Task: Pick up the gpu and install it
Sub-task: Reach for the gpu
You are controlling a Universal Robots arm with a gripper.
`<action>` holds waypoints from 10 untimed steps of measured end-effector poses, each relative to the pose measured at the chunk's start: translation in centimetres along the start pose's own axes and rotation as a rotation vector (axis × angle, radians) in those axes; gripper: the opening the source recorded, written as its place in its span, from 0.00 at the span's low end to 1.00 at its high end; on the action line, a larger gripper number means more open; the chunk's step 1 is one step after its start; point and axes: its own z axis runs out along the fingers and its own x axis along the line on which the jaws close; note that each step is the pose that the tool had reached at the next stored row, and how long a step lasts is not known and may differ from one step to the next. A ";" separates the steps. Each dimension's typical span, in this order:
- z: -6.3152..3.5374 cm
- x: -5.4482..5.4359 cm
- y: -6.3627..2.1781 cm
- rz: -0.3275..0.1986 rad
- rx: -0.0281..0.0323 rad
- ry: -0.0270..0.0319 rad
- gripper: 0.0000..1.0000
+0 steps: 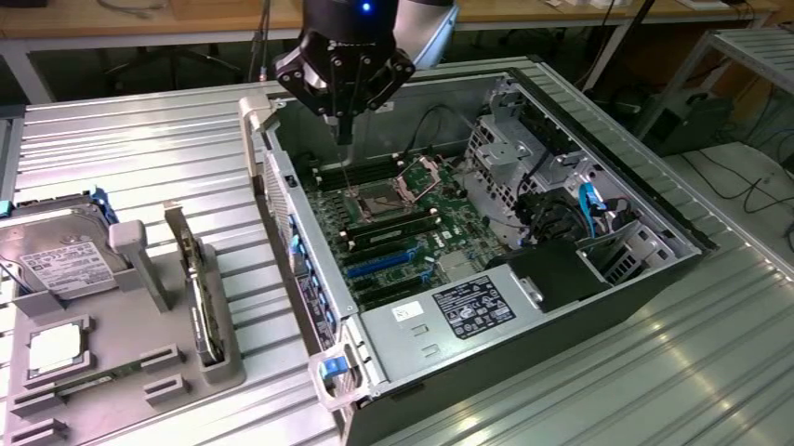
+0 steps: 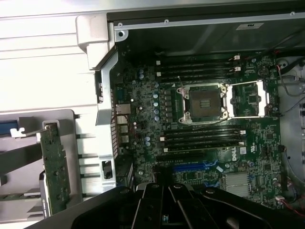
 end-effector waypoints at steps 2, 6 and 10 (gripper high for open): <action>0.00 0.1 -0.03 0.000 0.0000 0.0001 0.11; 0.00 0.2 -0.09 0.000 0.0000 0.0003 0.11; 0.00 0.3 -0.15 0.000 0.0000 0.0004 0.11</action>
